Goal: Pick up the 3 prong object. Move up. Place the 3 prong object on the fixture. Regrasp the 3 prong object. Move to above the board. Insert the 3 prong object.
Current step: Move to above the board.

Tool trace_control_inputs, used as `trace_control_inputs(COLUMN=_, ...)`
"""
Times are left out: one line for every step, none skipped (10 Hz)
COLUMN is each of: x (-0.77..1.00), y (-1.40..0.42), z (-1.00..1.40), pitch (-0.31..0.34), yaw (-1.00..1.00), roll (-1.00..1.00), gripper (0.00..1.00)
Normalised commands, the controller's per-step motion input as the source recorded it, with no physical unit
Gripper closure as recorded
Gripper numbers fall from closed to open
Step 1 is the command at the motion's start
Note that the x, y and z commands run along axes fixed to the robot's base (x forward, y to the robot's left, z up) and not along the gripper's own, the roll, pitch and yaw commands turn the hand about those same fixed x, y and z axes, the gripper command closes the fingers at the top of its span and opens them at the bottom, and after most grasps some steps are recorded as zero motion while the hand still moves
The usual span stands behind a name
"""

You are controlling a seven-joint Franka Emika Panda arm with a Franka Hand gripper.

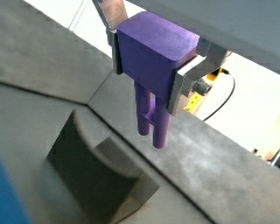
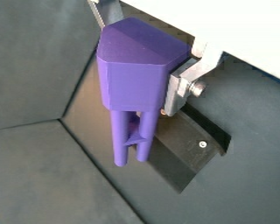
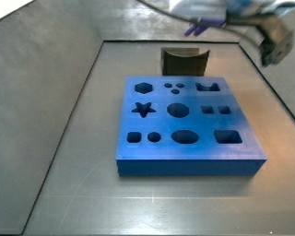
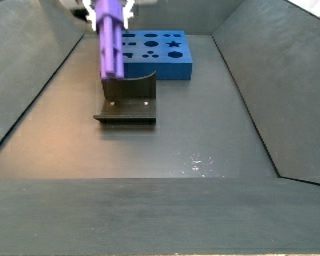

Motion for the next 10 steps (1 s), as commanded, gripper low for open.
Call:
trace_control_inputs(x=0.19, y=-0.12, z=1.0, pitch=0.112, yaw=0.14, roll=-0.03, gripper=1.0)
trace_control_inputs(x=0.18, y=-0.11, z=1.0, pitch=0.092, yaw=0.14, roll=-0.03, gripper=1.0)
trace_control_inputs(x=0.17, y=-0.11, z=1.0, pitch=0.078, yaw=0.13, roll=-0.03, gripper=1.0)
trace_control_inputs(x=0.16, y=-0.1, z=1.0, pitch=0.063, yaw=0.13, roll=-0.03, gripper=1.0)
trace_control_inputs(x=0.15, y=-0.09, z=1.0, pitch=0.047, yaw=0.11, roll=-0.03, gripper=1.0)
trace_control_inputs(x=0.14, y=-0.09, z=1.0, pitch=0.036, yaw=0.1, roll=-0.02, gripper=1.0)
trace_control_inputs(x=0.13, y=-0.08, z=1.0, pitch=0.032, yaw=0.09, roll=-0.02, gripper=1.0)
trace_control_inputs(x=0.12, y=-0.08, z=1.0, pitch=0.027, yaw=0.06, roll=0.0, gripper=1.0)
trace_control_inputs(x=0.11, y=-0.07, z=1.0, pitch=0.04, yaw=0.05, roll=0.01, gripper=1.0)
trace_control_inputs(x=0.11, y=-0.07, z=1.0, pitch=0.05, yaw=0.04, roll=0.01, gripper=1.0)
